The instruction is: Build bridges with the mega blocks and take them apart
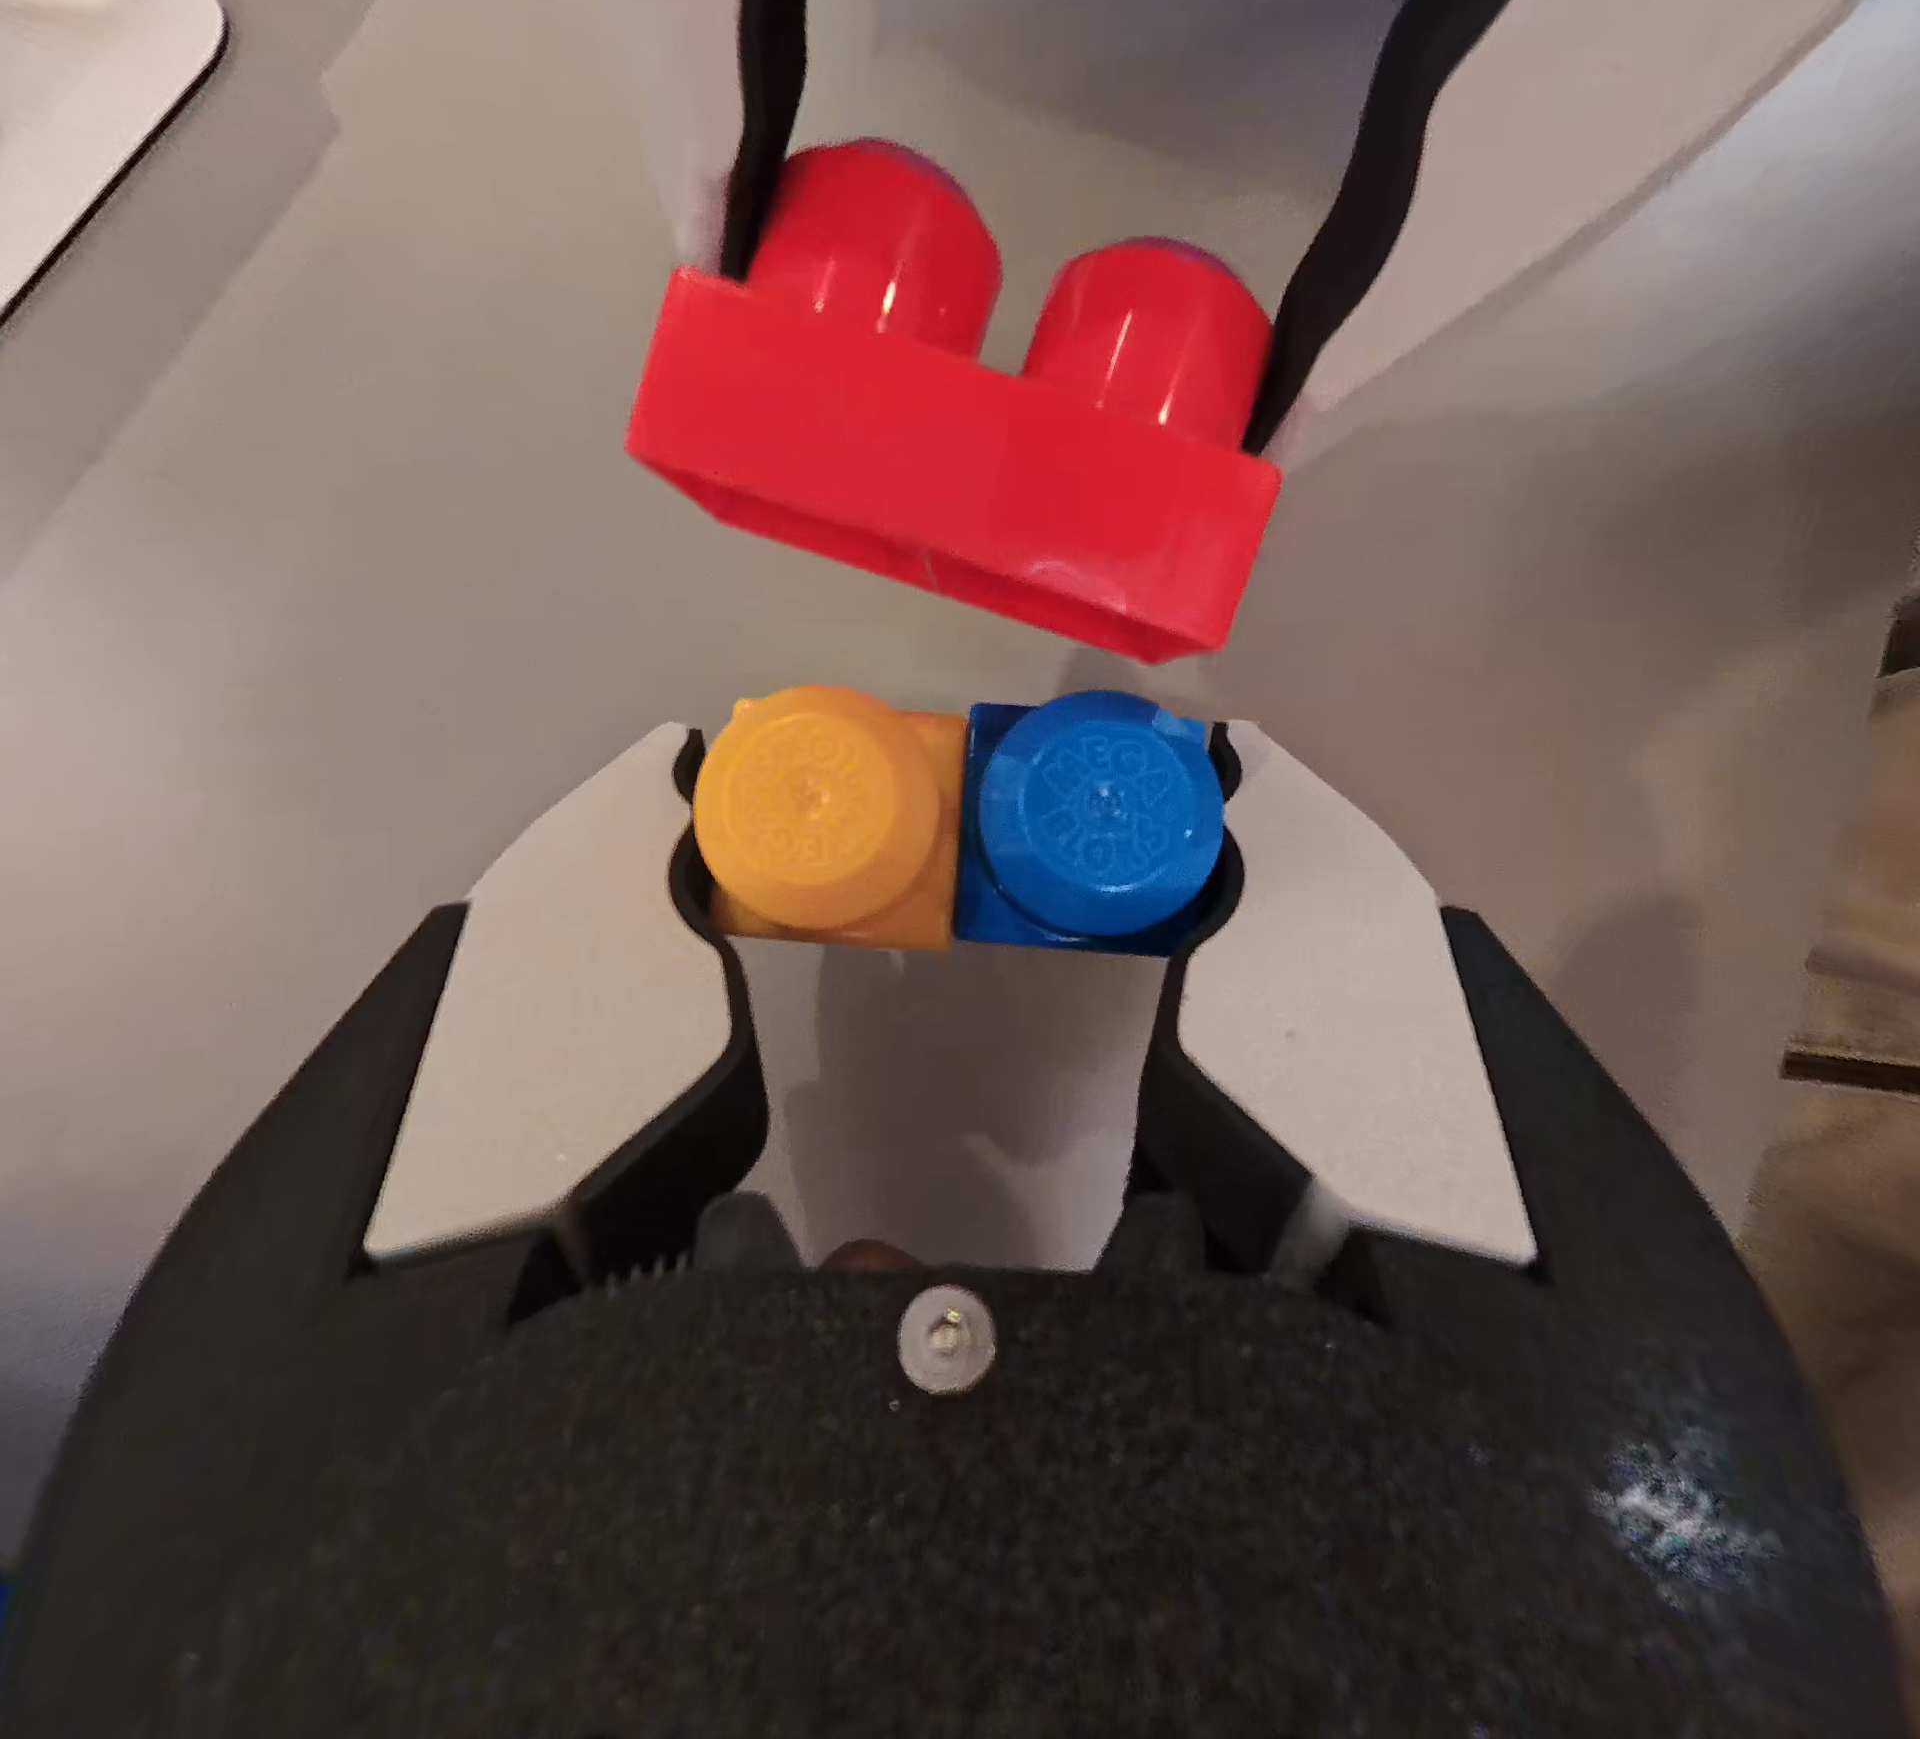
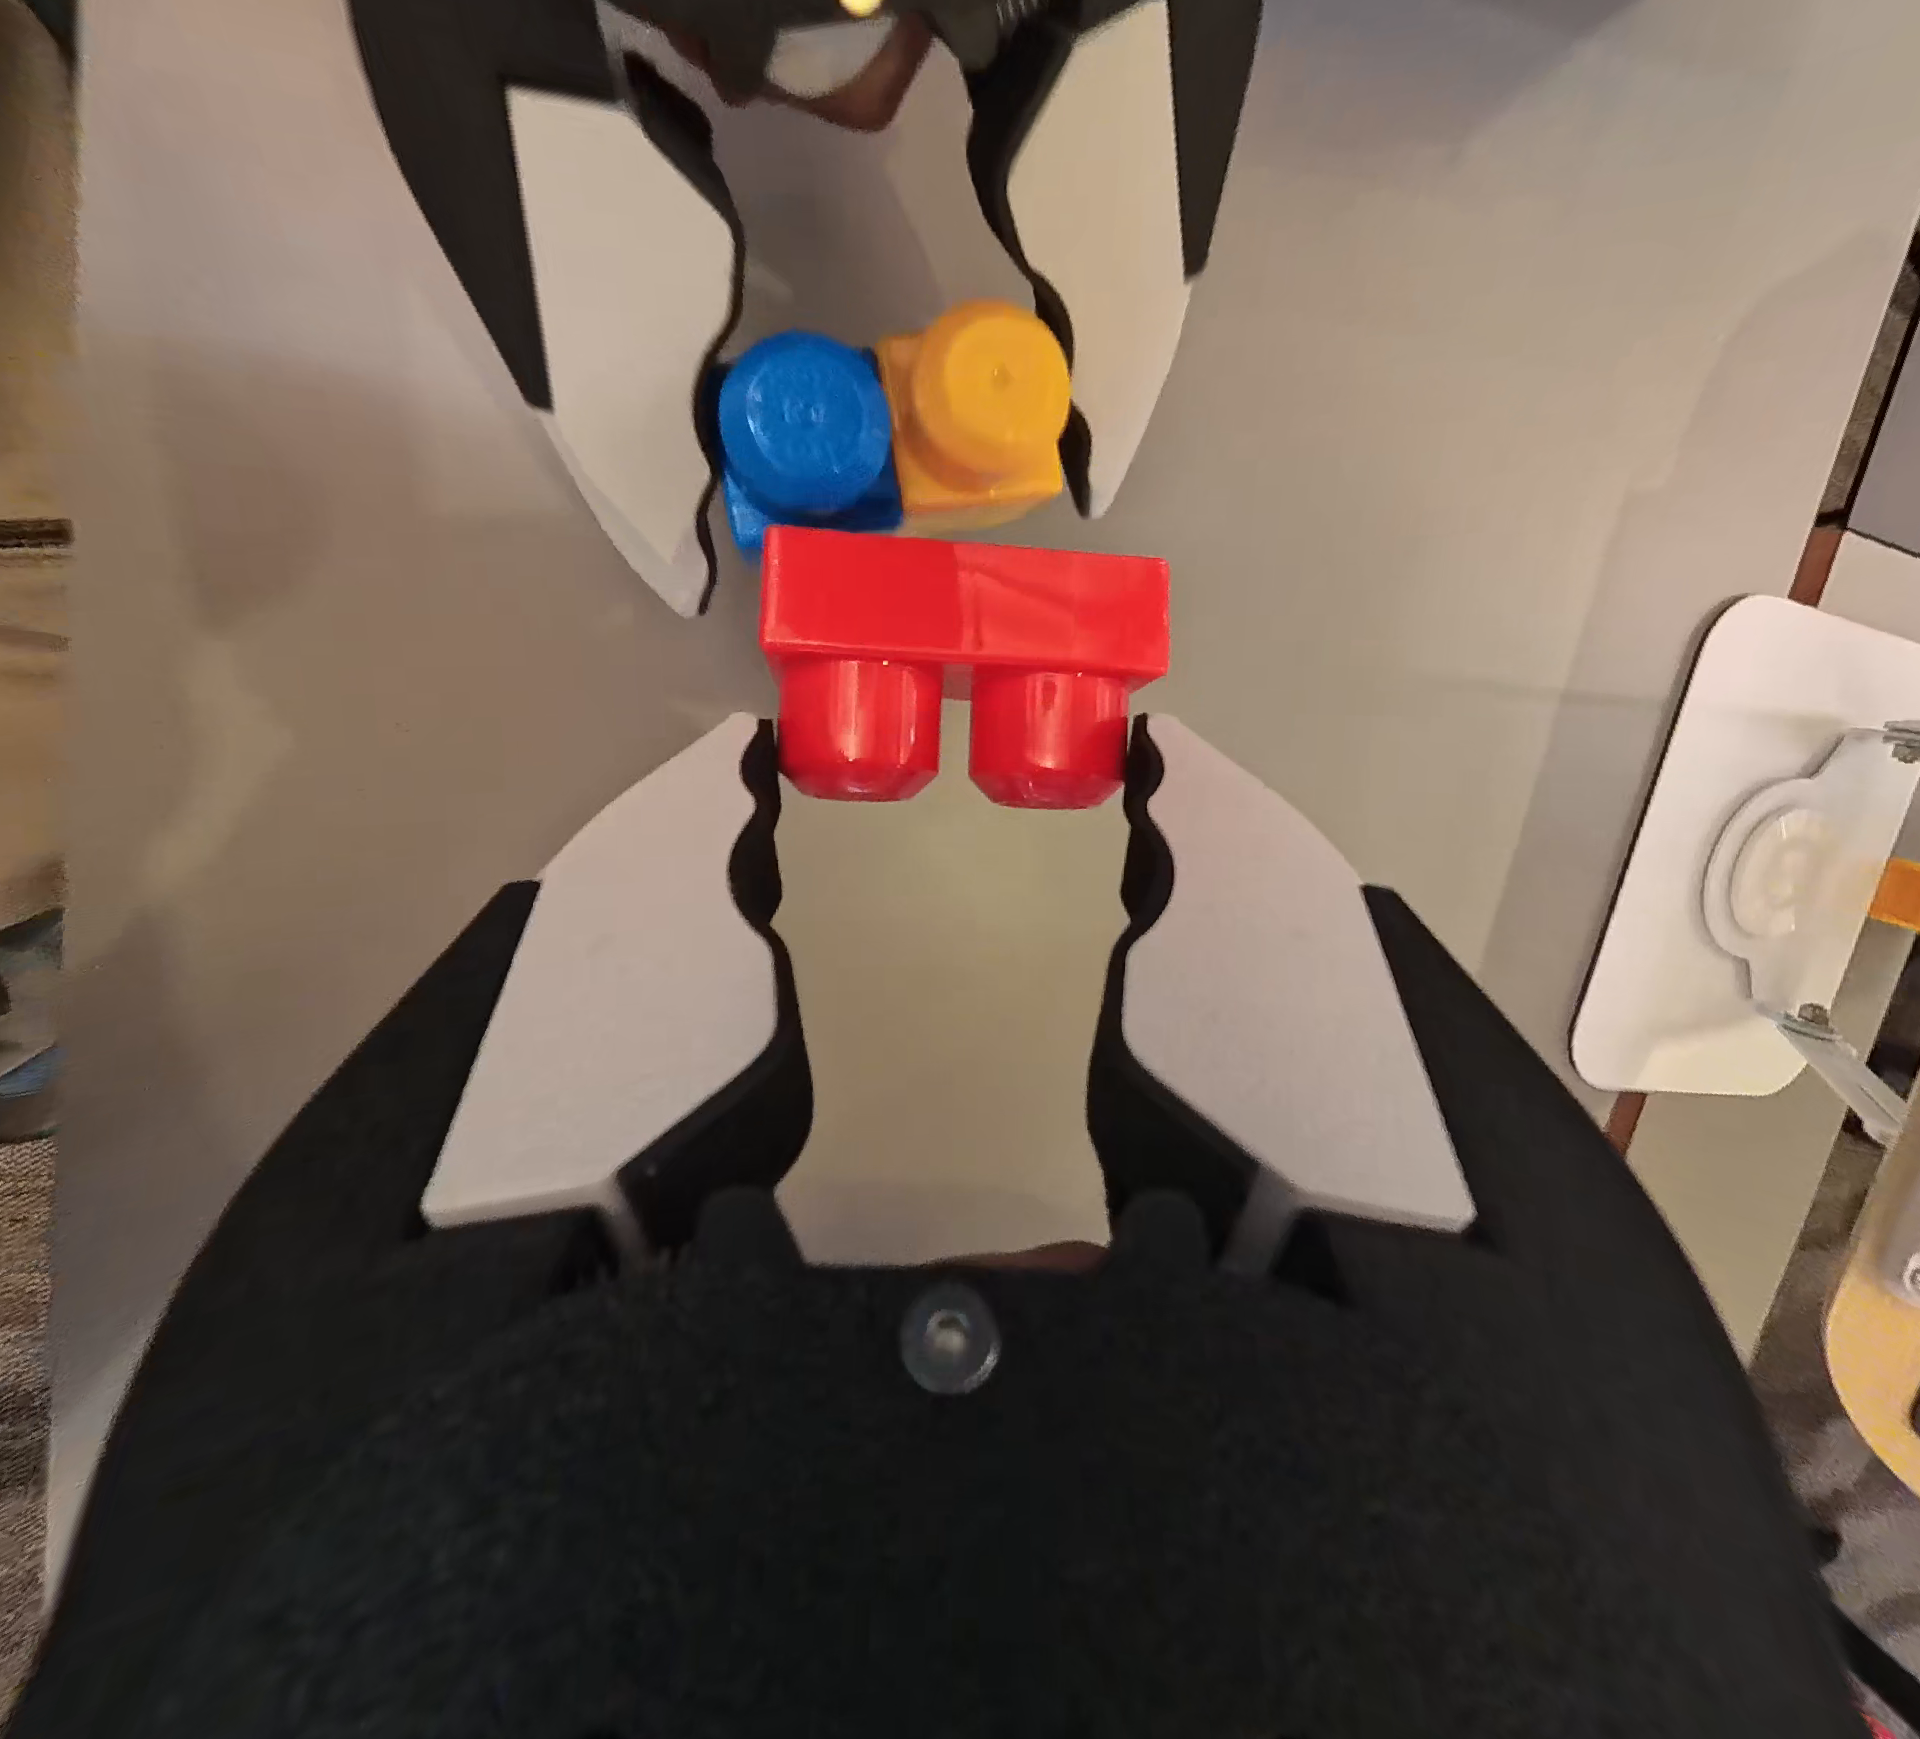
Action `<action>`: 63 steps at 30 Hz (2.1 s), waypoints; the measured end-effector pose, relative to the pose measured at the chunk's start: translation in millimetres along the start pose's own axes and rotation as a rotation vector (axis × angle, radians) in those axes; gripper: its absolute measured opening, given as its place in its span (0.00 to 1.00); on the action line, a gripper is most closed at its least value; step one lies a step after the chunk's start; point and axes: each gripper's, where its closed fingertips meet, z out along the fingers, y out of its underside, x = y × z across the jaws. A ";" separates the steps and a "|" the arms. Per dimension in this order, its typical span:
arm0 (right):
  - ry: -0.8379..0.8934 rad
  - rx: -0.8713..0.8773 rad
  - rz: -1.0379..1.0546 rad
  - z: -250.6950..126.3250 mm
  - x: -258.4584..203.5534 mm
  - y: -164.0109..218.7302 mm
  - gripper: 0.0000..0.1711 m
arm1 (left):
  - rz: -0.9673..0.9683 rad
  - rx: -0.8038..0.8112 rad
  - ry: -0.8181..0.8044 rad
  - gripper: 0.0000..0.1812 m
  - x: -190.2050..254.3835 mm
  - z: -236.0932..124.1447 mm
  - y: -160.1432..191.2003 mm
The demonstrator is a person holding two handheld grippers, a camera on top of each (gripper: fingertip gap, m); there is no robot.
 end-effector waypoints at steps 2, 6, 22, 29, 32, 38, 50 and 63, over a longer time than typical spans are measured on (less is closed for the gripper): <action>-0.012 0.027 0.000 -0.3 -5.8 -2.1 0.37 | 0.009 -0.002 0.005 0.49 4.0 2.2 -1.6; -0.021 0.044 -0.007 -0.8 -12.0 -2.0 0.37 | 0.007 0.002 0.015 0.49 7.8 6.1 -3.8; -0.095 0.209 -0.055 -9.1 -18.6 -27.0 0.37 | 0.051 0.007 0.071 0.49 20.1 14.1 -10.2; -0.150 0.304 -0.049 -12.3 -19.3 -36.4 0.37 | 0.063 0.032 0.084 0.49 23.7 14.5 -12.4; -0.184 0.290 -0.090 -7.8 -23.2 -32.7 0.37 | 0.080 0.026 0.091 0.49 25.8 16.2 -10.0; -0.290 0.246 -0.117 -5.5 -29.5 -30.1 0.37 | 0.102 0.026 0.123 0.49 33.8 17.8 -7.3; -0.296 0.290 -0.079 -1.8 -29.9 -33.2 0.40 | 0.061 0.103 0.133 0.49 33.5 15.2 -13.4; -0.219 0.225 -0.134 -0.5 -24.6 -32.3 0.39 | 0.040 0.101 0.125 0.49 29.3 9.4 -8.2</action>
